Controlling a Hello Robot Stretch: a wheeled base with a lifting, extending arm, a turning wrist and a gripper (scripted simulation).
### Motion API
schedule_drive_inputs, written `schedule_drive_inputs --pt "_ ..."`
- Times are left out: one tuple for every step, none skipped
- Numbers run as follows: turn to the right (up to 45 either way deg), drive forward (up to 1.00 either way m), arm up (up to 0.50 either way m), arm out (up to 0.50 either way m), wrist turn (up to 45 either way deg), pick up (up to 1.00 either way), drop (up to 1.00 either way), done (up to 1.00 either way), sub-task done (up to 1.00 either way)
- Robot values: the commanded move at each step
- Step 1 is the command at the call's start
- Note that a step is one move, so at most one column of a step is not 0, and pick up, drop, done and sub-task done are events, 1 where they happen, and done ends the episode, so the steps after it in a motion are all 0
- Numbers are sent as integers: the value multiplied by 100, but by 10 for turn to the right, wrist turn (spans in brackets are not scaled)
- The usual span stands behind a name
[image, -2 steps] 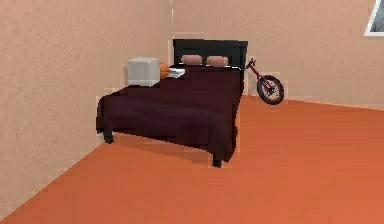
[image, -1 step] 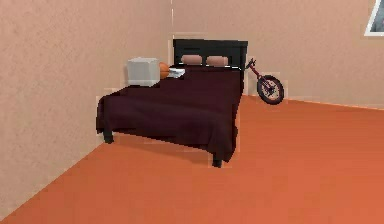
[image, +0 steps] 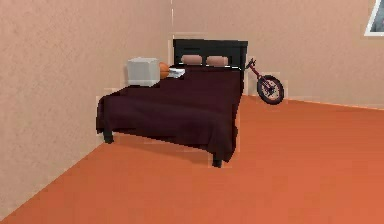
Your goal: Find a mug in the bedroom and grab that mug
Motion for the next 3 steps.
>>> schedule_drive_inputs --pt "0 0 0 0 450 0 0 0 0" --pt "0 0 0 0 450 0 0 0 0" --pt "0 0 0 0 270 0 0 0 0"
